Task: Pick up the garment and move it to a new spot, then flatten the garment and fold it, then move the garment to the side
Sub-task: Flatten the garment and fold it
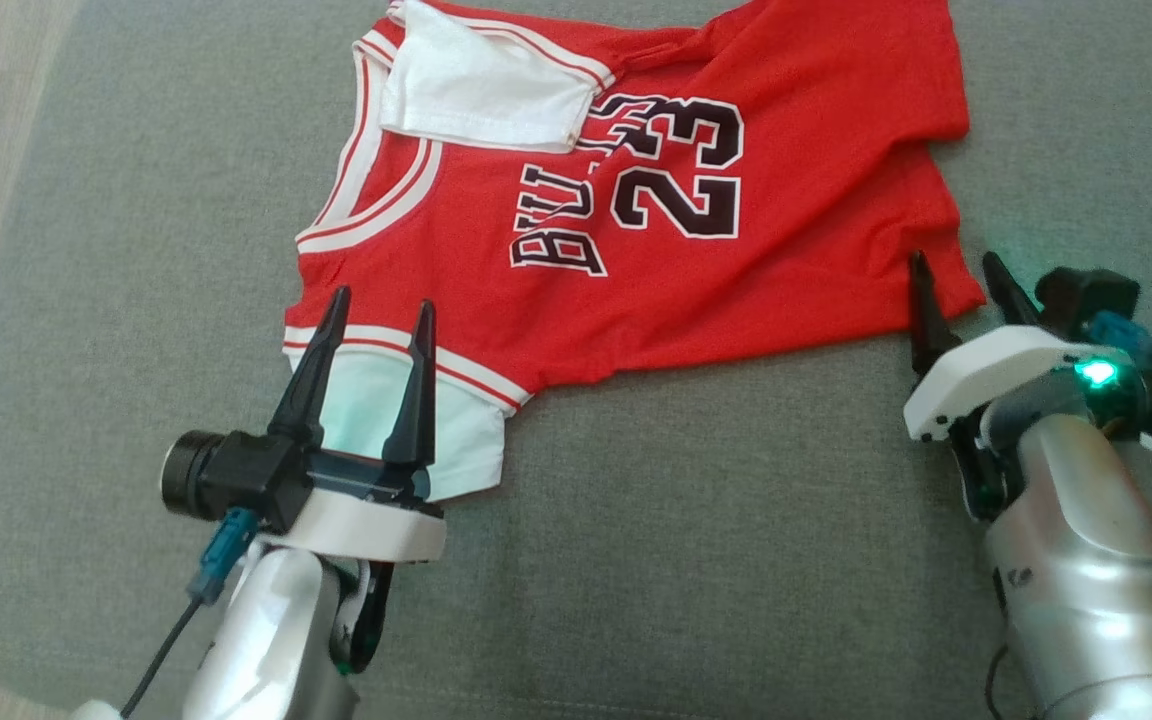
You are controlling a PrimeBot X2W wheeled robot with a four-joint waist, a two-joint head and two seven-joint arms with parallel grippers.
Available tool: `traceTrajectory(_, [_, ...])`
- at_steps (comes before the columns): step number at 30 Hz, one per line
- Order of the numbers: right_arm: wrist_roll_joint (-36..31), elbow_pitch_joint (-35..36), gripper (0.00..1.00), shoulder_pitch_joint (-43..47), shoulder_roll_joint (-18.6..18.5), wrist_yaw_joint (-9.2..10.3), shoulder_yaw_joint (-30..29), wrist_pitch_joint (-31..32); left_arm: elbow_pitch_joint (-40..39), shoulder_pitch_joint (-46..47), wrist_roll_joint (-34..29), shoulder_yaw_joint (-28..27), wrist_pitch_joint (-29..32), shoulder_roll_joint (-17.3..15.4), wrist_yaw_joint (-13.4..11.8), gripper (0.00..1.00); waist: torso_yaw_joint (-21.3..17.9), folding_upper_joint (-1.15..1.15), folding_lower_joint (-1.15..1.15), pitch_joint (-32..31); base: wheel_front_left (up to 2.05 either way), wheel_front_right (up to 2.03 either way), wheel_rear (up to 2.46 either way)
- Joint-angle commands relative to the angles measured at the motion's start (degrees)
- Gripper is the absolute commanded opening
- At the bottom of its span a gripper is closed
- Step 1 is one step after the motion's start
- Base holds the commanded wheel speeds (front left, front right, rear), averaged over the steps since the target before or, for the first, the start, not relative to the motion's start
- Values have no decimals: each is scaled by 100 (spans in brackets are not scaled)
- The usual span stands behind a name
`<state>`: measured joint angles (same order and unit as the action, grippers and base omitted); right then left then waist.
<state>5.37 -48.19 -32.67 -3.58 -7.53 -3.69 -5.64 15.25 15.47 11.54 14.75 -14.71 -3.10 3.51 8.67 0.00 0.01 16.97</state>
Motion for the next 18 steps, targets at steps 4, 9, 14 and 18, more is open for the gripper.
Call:
traceTrajectory(4, [-92,-287,0,22,70,4,310,-245,-114,154,1,-230,-29,-39,-56,100,-110,0,-1,-112,0,0,0])
traceTrajectory(9, [-166,-401,0,-19,70,4,282,-610,-70,103,-31,-294,-29,-68,-54,100,-328,0,-1,-286,0,0,0])
traceTrajectory(14, [-339,-403,0,62,70,4,-176,-753,-98,65,-45,-337,-29,-75,-63,100,-486,0,-1,-449,0,0,0])
traceTrajectory(18, [-600,-297,0,319,70,4,-831,-815,-108,-22,-51,-384,-29,-91,-77,100,-621,0,-1,-607,0,0,0])
